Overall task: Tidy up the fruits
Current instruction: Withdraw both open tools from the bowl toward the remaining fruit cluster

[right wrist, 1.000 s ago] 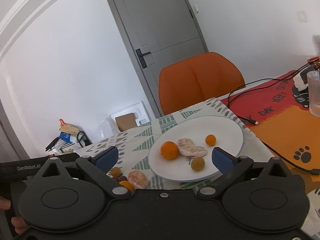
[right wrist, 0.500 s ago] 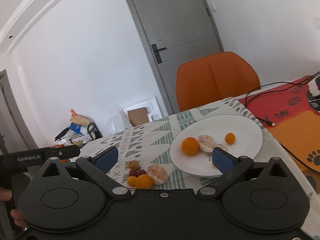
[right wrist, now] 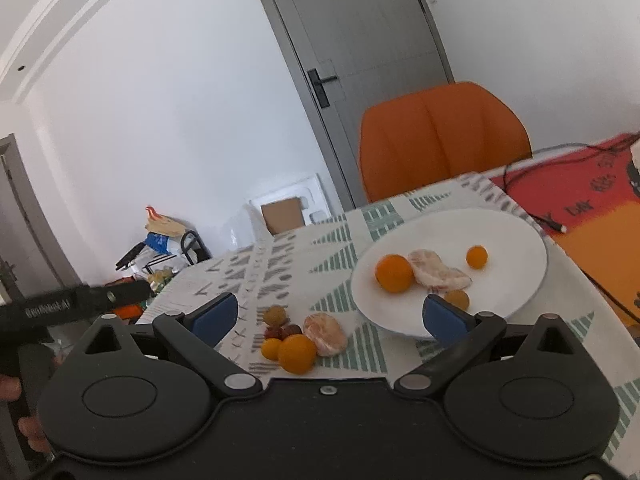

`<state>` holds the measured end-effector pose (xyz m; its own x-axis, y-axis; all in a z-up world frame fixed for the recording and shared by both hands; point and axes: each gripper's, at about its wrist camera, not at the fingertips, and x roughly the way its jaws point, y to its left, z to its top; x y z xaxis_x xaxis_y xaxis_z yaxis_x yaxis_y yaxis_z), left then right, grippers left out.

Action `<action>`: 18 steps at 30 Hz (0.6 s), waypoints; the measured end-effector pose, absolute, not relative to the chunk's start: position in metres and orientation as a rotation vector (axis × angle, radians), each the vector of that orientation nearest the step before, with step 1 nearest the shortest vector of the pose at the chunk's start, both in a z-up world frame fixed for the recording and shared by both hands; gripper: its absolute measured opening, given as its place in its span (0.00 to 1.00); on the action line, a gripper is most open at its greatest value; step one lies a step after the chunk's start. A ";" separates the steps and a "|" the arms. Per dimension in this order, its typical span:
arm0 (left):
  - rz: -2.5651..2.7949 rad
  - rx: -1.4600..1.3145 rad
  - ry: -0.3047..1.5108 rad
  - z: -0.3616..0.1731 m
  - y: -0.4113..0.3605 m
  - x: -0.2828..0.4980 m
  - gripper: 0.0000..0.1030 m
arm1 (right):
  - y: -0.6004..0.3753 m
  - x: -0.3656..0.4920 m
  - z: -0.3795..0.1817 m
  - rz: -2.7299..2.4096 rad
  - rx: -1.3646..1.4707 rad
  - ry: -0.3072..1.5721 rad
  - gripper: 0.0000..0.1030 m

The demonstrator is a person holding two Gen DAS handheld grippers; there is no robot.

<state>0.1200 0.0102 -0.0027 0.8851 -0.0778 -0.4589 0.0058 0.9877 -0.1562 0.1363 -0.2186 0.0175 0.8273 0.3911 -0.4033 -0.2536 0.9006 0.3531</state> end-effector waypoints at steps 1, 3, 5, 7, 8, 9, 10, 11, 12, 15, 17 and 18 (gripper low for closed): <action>-0.046 -0.156 0.483 -0.004 0.012 0.120 0.95 | -0.216 0.134 0.020 0.352 0.287 0.478 0.97; -0.044 -0.165 0.492 -0.008 0.015 0.121 0.94 | -0.213 0.130 0.023 0.364 0.262 0.456 0.97; -0.037 -0.174 0.500 -0.010 0.020 0.122 0.94 | -0.210 0.129 0.023 0.370 0.246 0.453 0.95; -0.033 -0.185 0.492 -0.010 0.022 0.121 0.93 | -0.207 0.132 0.021 0.379 0.247 0.475 0.86; -0.033 -0.187 0.488 -0.010 0.023 0.120 0.93 | -0.205 0.134 0.019 0.385 0.244 0.488 0.84; -0.032 -0.188 0.489 -0.011 0.024 0.120 0.93 | -0.203 0.135 0.018 0.389 0.238 0.497 0.80; -0.032 -0.190 0.492 -0.012 0.025 0.121 0.92 | -0.201 0.137 0.017 0.394 0.233 0.504 0.77; -0.031 -0.193 0.497 -0.014 0.026 0.122 0.91 | -0.200 0.138 0.016 0.400 0.230 0.510 0.75; -0.032 -0.196 0.502 -0.016 0.027 0.123 0.90 | -0.198 0.139 0.015 0.406 0.227 0.514 0.73; -0.036 -0.200 0.519 -0.022 0.029 0.127 0.83 | -0.194 0.140 0.012 0.418 0.219 0.525 0.67; -0.039 -0.208 0.530 -0.026 0.030 0.130 0.77 | -0.191 0.142 0.007 0.423 0.213 0.538 0.62; -0.041 -0.211 0.537 -0.028 0.030 0.132 0.76 | -0.190 0.143 0.005 0.427 0.213 0.547 0.58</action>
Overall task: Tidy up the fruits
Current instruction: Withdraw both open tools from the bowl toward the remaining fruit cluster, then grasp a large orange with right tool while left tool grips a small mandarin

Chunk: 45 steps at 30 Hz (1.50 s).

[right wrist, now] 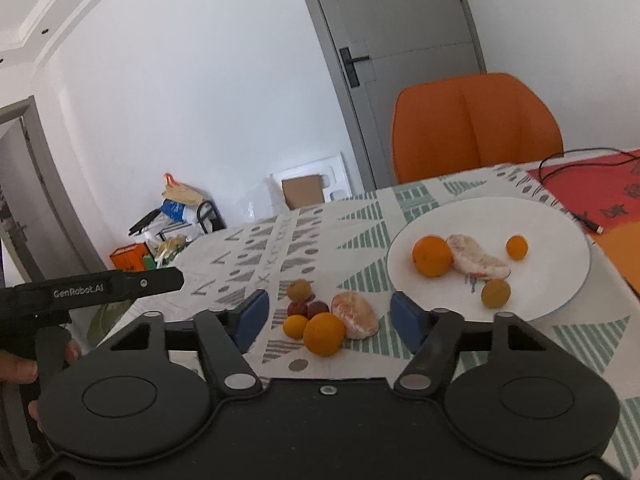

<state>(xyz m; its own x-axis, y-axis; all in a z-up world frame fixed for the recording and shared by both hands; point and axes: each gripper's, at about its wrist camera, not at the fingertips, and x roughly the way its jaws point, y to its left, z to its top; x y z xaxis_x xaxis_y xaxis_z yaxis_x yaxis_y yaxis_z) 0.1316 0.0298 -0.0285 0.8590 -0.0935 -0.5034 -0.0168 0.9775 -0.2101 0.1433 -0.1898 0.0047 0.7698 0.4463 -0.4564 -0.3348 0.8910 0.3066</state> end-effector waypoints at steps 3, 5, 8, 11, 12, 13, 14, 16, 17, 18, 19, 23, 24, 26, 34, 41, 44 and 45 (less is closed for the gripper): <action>-0.050 -0.214 0.552 -0.036 0.028 0.136 0.73 | -0.188 0.148 -0.003 0.435 0.214 0.574 0.48; -0.059 -0.214 0.566 -0.041 0.026 0.140 0.67 | -0.187 0.151 -0.007 0.433 0.212 0.586 0.45; -0.071 -0.212 0.585 -0.048 0.021 0.147 0.65 | -0.189 0.157 -0.013 0.425 0.224 0.604 0.44; -0.079 -0.212 0.604 -0.055 0.017 0.154 0.61 | -0.189 0.163 -0.020 0.427 0.237 0.623 0.44; -0.082 -0.212 0.611 -0.057 0.017 0.156 0.60 | -0.188 0.165 -0.022 0.432 0.241 0.632 0.44; -0.086 -0.211 0.618 -0.060 0.016 0.159 0.58 | -0.187 0.167 -0.024 0.437 0.243 0.639 0.44; -0.088 -0.210 0.622 -0.062 0.015 0.161 0.57 | -0.185 0.169 -0.026 0.444 0.244 0.645 0.44; -0.085 -0.214 0.633 -0.066 0.016 0.165 0.57 | -0.182 0.172 -0.030 0.452 0.240 0.654 0.45; -0.083 -0.216 0.638 -0.068 0.017 0.167 0.56 | -0.180 0.175 -0.032 0.456 0.237 0.662 0.45; -0.081 -0.218 0.642 -0.069 0.018 0.169 0.56 | -0.178 0.177 -0.034 0.460 0.237 0.670 0.45; -0.078 -0.220 0.646 -0.071 0.019 0.170 0.56 | -0.176 0.179 -0.036 0.465 0.237 0.678 0.45; -0.068 -0.224 0.663 -0.077 0.023 0.175 0.56 | -0.169 0.188 -0.045 0.473 0.240 0.704 0.45; -0.066 -0.225 0.667 -0.078 0.024 0.176 0.56 | -0.167 0.190 -0.046 0.476 0.241 0.711 0.45; -0.066 -0.229 0.674 -0.081 0.026 0.178 0.56 | -0.163 0.193 -0.049 0.483 0.239 0.720 0.45; -0.089 -0.235 0.688 -0.086 0.025 0.185 0.56 | -0.155 0.197 -0.055 0.517 0.236 0.746 0.30; -0.136 -0.234 0.689 -0.090 0.014 0.192 0.56 | -0.163 0.193 -0.052 0.489 0.237 0.735 0.30; -0.155 -0.228 0.692 -0.091 0.007 0.195 0.56 | -0.169 0.191 -0.048 0.477 0.246 0.724 0.30; -0.160 -0.228 0.694 -0.092 0.005 0.196 0.56 | -0.170 0.191 -0.047 0.474 0.247 0.720 0.30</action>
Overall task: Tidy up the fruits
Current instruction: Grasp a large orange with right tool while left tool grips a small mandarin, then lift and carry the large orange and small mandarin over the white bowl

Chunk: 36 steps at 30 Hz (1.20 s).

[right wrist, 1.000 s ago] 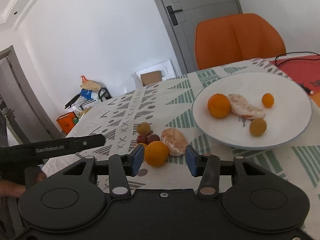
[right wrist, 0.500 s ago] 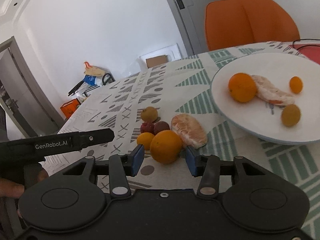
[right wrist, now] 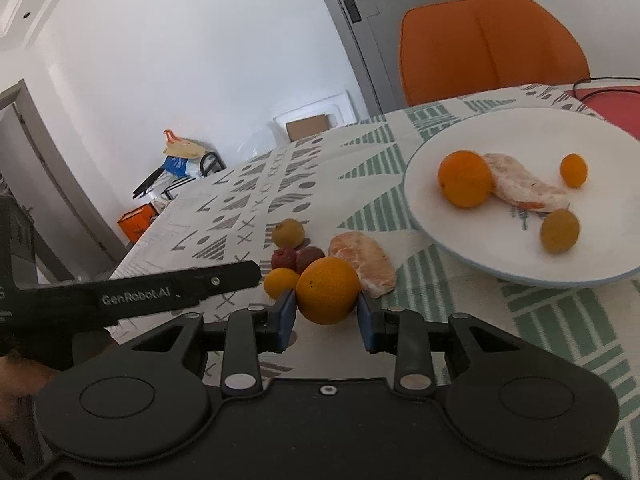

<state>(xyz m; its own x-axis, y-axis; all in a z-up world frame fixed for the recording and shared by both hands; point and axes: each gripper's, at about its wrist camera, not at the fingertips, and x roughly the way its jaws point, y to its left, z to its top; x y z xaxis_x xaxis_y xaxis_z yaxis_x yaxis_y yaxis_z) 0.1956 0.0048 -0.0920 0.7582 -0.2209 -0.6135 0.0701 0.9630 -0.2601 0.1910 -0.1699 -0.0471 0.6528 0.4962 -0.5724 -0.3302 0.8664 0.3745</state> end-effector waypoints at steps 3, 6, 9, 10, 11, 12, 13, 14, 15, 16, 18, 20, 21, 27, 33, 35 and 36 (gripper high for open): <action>-0.172 -0.223 0.695 -0.093 -0.001 0.198 0.56 | -0.174 0.189 -0.044 0.460 0.249 0.709 0.30; -0.191 -0.221 0.695 -0.093 -0.006 0.200 0.52 | -0.180 0.187 -0.043 0.441 0.257 0.700 0.30; -0.203 -0.207 0.705 -0.096 -0.013 0.203 0.49 | -0.186 0.185 -0.041 0.421 0.264 0.691 0.30; -0.210 -0.204 0.707 -0.098 -0.015 0.204 0.43 | -0.187 0.185 -0.040 0.416 0.265 0.688 0.30; -0.213 -0.200 0.708 -0.099 -0.018 0.205 0.36 | -0.189 0.184 -0.039 0.409 0.265 0.686 0.30; -0.212 -0.194 0.703 -0.101 -0.020 0.205 0.31 | -0.191 0.183 -0.039 0.404 0.265 0.682 0.30; -0.209 -0.183 0.701 -0.102 -0.022 0.205 0.22 | -0.192 0.182 -0.038 0.399 0.261 0.678 0.30; -0.209 -0.177 0.704 -0.101 -0.024 0.206 0.20 | -0.193 0.181 -0.037 0.392 0.259 0.675 0.30; -0.211 -0.177 0.705 -0.100 -0.024 0.206 0.20 | -0.195 0.180 -0.036 0.386 0.261 0.672 0.30; -0.214 -0.185 0.706 -0.099 -0.024 0.205 0.20 | -0.197 0.179 -0.036 0.383 0.266 0.669 0.30; -0.209 -0.183 0.699 -0.095 -0.022 0.202 0.20 | -0.201 0.178 -0.035 0.376 0.268 0.662 0.30; -0.205 -0.175 0.686 -0.090 -0.022 0.198 0.20 | -0.204 0.177 -0.034 0.370 0.277 0.655 0.30; -0.204 -0.175 0.682 -0.087 -0.022 0.196 0.20 | -0.205 0.176 -0.034 0.369 0.282 0.651 0.30; -0.199 -0.167 0.642 -0.070 -0.024 0.186 0.20 | -0.212 0.169 -0.027 0.362 0.293 0.616 0.30; -0.201 -0.145 0.609 -0.054 -0.032 0.181 0.20 | -0.224 0.161 -0.019 0.341 0.314 0.576 0.30; -0.203 -0.136 0.601 -0.050 -0.035 0.179 0.20 | -0.228 0.159 -0.018 0.337 0.322 0.566 0.30; -0.201 -0.130 0.596 -0.047 -0.037 0.179 0.20 | -0.231 0.158 -0.017 0.335 0.325 0.561 0.30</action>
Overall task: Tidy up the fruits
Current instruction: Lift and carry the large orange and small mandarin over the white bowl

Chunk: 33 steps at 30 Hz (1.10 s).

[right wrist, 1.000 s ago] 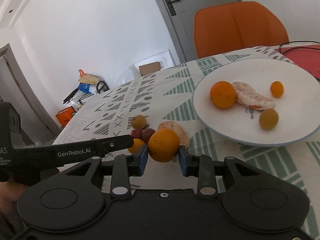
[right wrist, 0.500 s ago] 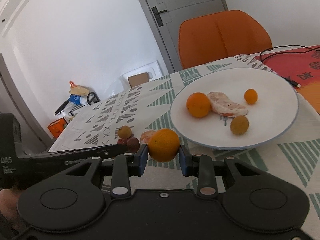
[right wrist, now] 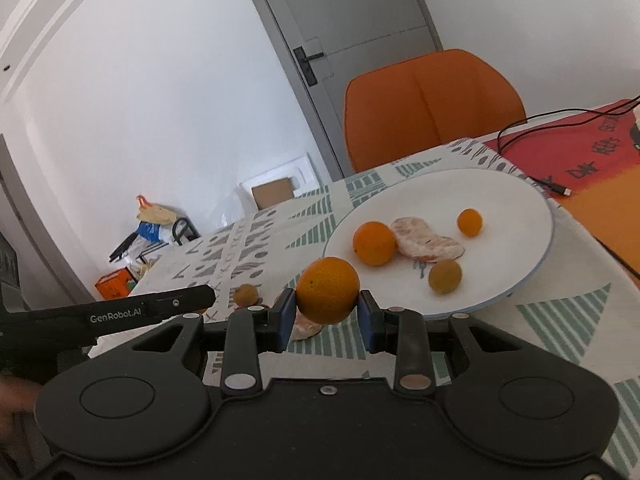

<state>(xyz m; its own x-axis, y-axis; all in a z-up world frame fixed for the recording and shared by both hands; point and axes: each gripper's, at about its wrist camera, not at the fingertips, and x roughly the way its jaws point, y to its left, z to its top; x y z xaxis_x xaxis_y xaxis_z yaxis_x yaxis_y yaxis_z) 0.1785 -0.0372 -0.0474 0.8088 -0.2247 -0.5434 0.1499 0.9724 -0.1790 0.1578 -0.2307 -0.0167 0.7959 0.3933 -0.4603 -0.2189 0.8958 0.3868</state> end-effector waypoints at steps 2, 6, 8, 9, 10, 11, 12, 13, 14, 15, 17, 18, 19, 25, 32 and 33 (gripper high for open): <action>-0.202 -0.125 0.589 -0.044 -0.041 0.177 0.20 | -0.235 0.155 -0.015 0.333 0.332 0.551 0.30; -0.209 -0.108 0.578 -0.038 -0.049 0.172 0.20 | -0.242 0.151 -0.012 0.328 0.344 0.532 0.30; -0.212 -0.100 0.573 -0.034 -0.054 0.169 0.20 | -0.247 0.149 -0.011 0.325 0.348 0.522 0.30; -0.214 -0.095 0.570 -0.033 -0.055 0.168 0.20 | -0.249 0.148 -0.010 0.323 0.349 0.516 0.30; -0.215 -0.090 0.566 -0.031 -0.058 0.167 0.20 | -0.250 0.147 -0.009 0.322 0.351 0.511 0.30; -0.216 -0.086 0.563 -0.029 -0.060 0.167 0.20 | -0.252 0.146 -0.008 0.321 0.353 0.507 0.30; -0.216 -0.082 0.560 -0.028 -0.062 0.166 0.20 | -0.253 0.145 -0.007 0.320 0.355 0.502 0.30; -0.217 -0.078 0.558 -0.026 -0.064 0.165 0.20 | -0.255 0.144 -0.006 0.318 0.357 0.498 0.30; -0.218 -0.074 0.557 -0.025 -0.067 0.165 0.20 | -0.257 0.143 -0.006 0.317 0.358 0.495 0.30; -0.221 -0.068 0.555 -0.024 -0.069 0.164 0.20 | -0.259 0.142 -0.005 0.316 0.360 0.492 0.30; -0.225 -0.059 0.549 -0.022 -0.074 0.162 0.20 | -0.263 0.140 -0.004 0.315 0.363 0.483 0.30; -0.227 -0.056 0.547 -0.021 -0.076 0.161 0.20 | -0.264 0.139 -0.003 0.314 0.363 0.480 0.30; -0.230 -0.055 0.547 -0.020 -0.078 0.161 0.20 | -0.266 0.138 -0.002 0.314 0.363 0.476 0.30; -0.247 -0.035 0.541 -0.018 -0.091 0.160 0.20 | -0.276 0.133 0.002 0.302 0.364 0.462 0.30; -0.261 -0.024 0.539 -0.016 -0.102 0.165 0.20 | -0.286 0.130 0.003 0.283 0.368 0.452 0.30; -0.262 -0.022 0.540 -0.017 -0.104 0.166 0.20 | -0.287 0.131 0.003 0.280 0.368 0.452 0.30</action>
<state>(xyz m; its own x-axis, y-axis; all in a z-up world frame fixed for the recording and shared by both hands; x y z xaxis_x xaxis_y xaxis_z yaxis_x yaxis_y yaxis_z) 0.1658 -0.1042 -0.0169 0.8255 -0.2521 -0.5050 0.2403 0.9666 -0.0896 0.1306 -0.2867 0.0032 0.8633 0.3413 -0.3718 -0.1805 0.8968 0.4039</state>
